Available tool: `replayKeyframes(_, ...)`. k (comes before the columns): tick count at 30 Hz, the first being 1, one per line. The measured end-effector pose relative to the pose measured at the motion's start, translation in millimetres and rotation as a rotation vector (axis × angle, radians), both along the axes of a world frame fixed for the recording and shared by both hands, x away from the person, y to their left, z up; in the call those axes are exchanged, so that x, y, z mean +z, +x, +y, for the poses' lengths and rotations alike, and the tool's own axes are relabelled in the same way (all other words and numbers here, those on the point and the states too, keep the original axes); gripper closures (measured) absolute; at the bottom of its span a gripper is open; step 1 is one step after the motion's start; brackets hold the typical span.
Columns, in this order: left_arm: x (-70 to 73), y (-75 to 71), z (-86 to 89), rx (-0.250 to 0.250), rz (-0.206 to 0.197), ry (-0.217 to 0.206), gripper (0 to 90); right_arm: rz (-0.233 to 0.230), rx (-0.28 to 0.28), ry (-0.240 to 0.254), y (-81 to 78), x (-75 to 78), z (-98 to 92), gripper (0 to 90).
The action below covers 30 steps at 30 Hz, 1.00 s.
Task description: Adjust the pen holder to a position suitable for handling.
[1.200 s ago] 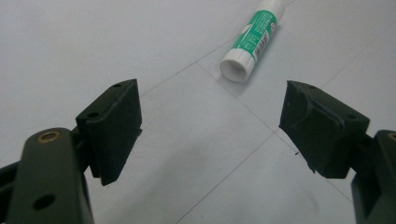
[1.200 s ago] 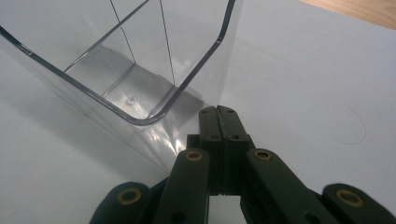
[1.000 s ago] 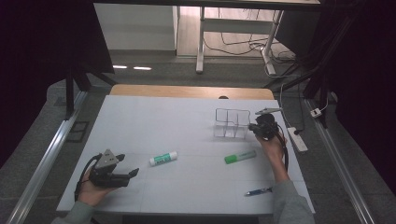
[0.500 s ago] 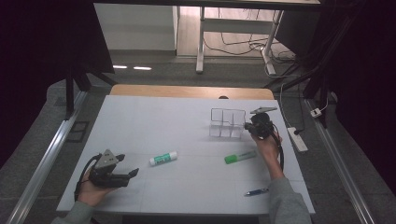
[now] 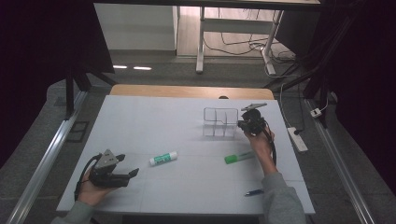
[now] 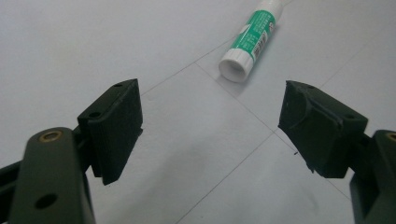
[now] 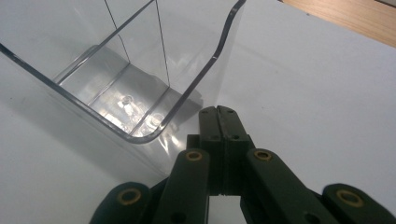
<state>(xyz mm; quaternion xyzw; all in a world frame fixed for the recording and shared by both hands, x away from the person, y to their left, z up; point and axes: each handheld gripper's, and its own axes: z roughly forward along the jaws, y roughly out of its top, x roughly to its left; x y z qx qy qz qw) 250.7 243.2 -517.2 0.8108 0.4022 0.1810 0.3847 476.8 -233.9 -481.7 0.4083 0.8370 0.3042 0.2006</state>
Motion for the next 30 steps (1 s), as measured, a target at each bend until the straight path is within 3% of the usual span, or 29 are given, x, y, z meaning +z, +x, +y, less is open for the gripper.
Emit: replayKeyframes(30,-0.4,-0.3,0.3,-0.002,-0.001,0.0,21.0,0.015,0.07,-0.007,1.5,-2.5,45.7,89.6)
